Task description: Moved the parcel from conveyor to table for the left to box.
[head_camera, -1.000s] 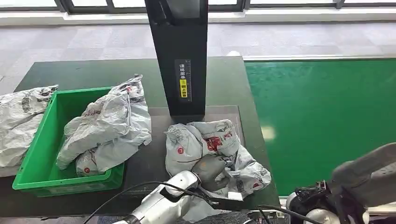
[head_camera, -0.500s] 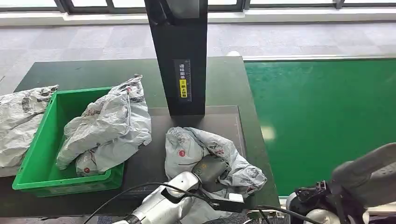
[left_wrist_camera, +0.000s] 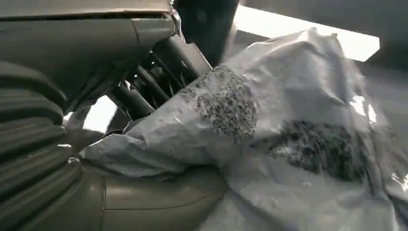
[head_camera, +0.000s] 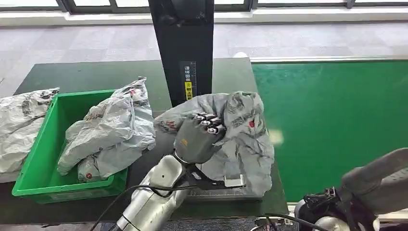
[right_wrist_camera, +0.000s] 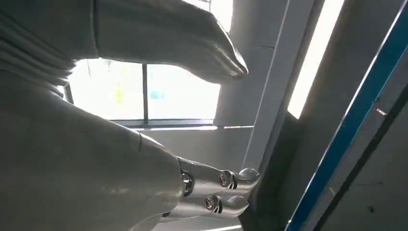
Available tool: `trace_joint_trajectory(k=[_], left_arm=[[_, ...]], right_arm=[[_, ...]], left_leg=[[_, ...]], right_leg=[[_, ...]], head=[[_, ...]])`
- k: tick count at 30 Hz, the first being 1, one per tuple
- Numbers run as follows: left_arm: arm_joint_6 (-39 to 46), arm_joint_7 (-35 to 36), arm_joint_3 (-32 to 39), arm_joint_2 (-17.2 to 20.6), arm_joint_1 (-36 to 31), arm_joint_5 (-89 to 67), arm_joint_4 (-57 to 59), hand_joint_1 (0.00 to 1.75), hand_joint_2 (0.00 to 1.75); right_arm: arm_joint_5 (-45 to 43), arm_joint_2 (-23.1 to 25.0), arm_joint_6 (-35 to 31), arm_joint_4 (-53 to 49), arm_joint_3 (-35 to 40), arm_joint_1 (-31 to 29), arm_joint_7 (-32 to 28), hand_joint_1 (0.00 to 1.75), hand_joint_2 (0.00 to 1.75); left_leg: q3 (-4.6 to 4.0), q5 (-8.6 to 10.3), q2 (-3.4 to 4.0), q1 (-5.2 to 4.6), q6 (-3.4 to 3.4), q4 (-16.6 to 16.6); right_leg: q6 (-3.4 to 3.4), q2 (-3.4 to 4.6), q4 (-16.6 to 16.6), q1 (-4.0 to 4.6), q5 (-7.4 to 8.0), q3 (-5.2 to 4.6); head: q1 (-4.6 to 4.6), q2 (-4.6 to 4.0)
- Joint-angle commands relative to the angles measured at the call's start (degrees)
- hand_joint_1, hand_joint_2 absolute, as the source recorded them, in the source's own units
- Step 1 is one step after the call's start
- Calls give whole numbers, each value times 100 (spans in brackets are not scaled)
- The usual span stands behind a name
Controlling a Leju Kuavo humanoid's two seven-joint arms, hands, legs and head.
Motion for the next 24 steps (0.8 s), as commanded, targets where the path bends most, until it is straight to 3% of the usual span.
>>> trace_joint_trajectory(k=[1,7,11,17,18,19,23,24], left_arm=[[-6,-162,597,-87,1000,206,-1652,175,175],[-6,-458,1005,-114,1011,386,-2323,175,175],[-6,-701,1913,-114,1029,673,-3058,175,175],[-6,-701,1913,-114,1029,673,-3058,175,175],[-6,-925,2249,-114,988,921,-3196,175,175],[-6,-1218,3461,-114,739,1517,-3349,175,175],[-6,-1794,4809,-114,422,2283,-2941,175,175],[-6,-1794,4809,-114,422,2283,-2941,175,175]], right_arm=[[-83,209,-9,359,-145,119,9,0,0],[-160,197,-9,518,-245,68,9,0,0],[-278,125,-9,658,-195,94,9,0,0],[-278,125,-9,658,-195,94,9,0,0],[-243,131,-9,707,-210,90,9,0,0],[-273,118,-9,750,-209,97,9,0,0],[-251,116,-9,716,-190,90,9,0,0],[-251,116,-9,716,-190,90,9,0,0]], left_leg=[[36,-10,48,1,8,-19],[25,-8,38,3,6,-15],[24,-10,47,3,4,-13],[25,-10,49,4,4,-14],[27,-10,51,4,4,-15],[32,-10,43,5,5,-17],[26,-6,41,7,0,-14],[17,-3,23,6,-1,-8]], right_leg=[[-11,-6,-23,10,-1,30],[-7,-8,-19,7,1,24],[-8,4,-15,7,1,19],[-9,6,-16,9,2,18],[-10,6,-17,9,2,19],[-11,-8,-20,15,0,26],[-12,-4,-11,16,0,17],[-10,-8,-5,12,-2,10]], head=[[0,0],[0,0],[0,0],[0,0],[0,0],[2,0],[0,0],[0,0]])
